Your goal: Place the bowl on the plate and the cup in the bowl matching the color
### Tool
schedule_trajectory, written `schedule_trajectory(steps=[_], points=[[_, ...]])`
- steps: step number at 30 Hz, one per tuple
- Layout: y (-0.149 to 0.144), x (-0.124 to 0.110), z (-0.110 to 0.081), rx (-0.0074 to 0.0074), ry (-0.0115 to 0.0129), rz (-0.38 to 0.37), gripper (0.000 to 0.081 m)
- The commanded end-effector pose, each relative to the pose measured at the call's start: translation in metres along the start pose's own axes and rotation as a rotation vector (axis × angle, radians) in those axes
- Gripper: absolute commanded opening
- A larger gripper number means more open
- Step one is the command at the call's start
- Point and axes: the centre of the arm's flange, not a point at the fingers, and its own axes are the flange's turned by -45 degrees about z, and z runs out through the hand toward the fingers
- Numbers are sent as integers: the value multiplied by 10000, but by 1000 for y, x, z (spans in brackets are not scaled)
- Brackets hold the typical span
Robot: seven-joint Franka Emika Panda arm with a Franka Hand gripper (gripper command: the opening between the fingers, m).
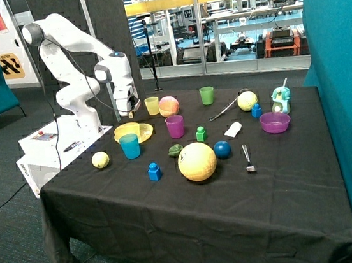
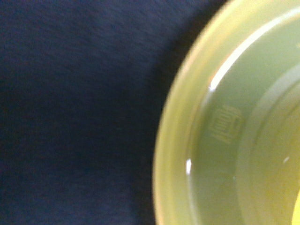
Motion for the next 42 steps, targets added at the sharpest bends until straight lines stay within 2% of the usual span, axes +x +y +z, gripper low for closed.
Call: schedule_trajectory(steps=[1, 9, 11, 15, 18, 20, 22, 25, 37, 38, 42], points=[[-20, 15, -27, 38, -64, -345, 536], [-49, 19, -30, 38, -64, -359, 509], [-57, 18, -28, 38, -64, -429, 519], [-79, 18, -22, 38, -64, -389, 486], [-91, 20, -15, 37, -64, -38, 481], [-95, 22, -12, 35, -65, 479, 449], [-97, 23, -11, 34, -66, 832, 489], [-99, 24, -10, 34, -66, 945, 504], [-119, 32, -29, 33, -66, 1051, 505], [-121, 33, -30, 33, -66, 1037, 470], [-127, 36, -34, 33, -66, 1129, 513]])
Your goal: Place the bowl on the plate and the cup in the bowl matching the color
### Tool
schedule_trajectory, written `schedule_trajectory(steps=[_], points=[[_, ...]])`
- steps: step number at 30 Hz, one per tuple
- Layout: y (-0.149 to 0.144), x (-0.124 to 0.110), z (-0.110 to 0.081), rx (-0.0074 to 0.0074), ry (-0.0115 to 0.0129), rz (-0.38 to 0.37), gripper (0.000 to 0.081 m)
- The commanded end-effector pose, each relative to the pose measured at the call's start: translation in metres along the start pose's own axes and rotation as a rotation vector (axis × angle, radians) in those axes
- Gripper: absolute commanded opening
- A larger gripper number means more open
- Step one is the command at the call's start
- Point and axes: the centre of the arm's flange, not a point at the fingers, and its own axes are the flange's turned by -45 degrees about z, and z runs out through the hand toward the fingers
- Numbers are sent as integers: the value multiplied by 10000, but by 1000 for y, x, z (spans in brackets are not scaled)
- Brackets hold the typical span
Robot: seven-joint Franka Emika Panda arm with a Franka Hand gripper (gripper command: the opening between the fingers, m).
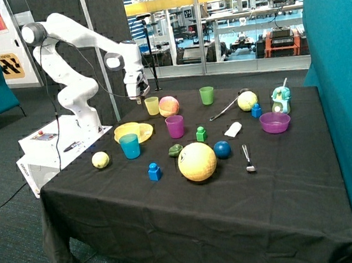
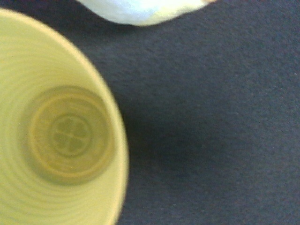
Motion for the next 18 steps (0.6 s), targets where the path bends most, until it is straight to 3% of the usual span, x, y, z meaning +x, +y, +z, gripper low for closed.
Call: schedule_trajectory(steps=[1, 18], points=[[-16, 6, -11, 14, -75, 85, 516], [-39, 12, 1, 14, -75, 114, 491]])
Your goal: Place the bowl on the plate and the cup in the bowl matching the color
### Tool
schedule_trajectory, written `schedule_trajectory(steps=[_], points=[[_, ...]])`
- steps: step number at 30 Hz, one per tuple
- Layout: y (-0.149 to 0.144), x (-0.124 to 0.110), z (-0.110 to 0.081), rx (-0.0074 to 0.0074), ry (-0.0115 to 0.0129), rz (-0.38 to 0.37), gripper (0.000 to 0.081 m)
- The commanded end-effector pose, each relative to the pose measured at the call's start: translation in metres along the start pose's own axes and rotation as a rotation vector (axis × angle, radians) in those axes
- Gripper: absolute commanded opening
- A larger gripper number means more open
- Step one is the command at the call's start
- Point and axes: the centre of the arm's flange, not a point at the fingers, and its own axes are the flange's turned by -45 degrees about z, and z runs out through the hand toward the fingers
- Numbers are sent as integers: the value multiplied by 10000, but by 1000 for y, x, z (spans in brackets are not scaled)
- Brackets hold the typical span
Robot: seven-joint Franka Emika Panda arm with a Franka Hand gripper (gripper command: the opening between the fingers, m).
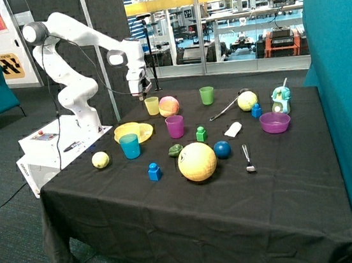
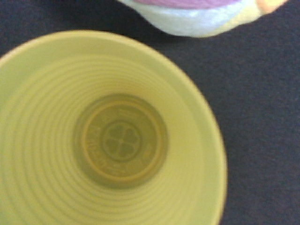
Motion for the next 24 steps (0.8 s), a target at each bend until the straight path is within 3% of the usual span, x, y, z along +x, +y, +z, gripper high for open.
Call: schedule_trajectory(steps=[1, 10, 13, 24], points=[[-13, 7, 7, -6, -8, 5, 501], [-11, 15, 13, -6, -8, 86, 510], [-7, 16, 16, -6, -8, 116, 455], [-7, 13, 30, -6, -8, 76, 485]])
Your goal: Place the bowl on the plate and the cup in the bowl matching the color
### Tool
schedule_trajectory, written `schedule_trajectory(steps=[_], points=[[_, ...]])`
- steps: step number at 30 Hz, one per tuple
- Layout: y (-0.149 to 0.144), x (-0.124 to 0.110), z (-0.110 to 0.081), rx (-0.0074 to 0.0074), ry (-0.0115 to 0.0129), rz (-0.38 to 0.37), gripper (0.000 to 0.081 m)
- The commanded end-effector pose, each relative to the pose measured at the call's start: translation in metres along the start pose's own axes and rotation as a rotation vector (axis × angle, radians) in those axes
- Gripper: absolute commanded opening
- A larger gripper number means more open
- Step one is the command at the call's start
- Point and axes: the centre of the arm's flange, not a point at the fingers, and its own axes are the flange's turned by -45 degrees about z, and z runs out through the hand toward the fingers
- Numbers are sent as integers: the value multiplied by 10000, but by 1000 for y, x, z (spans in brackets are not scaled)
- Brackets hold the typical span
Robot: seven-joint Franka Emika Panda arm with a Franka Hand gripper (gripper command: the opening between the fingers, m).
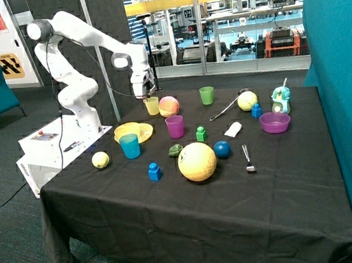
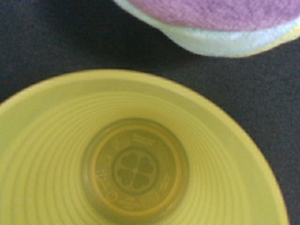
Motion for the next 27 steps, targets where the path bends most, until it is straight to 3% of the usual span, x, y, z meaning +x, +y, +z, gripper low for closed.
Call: schedule_trajectory(steps=[1, 12, 15, 17, 19, 20, 22, 27], points=[[0, -1, 12, -45, 40, -41, 483], [1, 1, 26, -45, 40, -53, 470], [3, 2, 29, -45, 40, -46, 436], [4, 3, 30, -45, 40, 38, 362], [4, 4, 30, -45, 40, 79, 128], [4, 4, 30, -45, 40, 93, 64], [4, 4, 30, -45, 41, 124, 16], [5, 3, 31, -45, 41, 145, 0]])
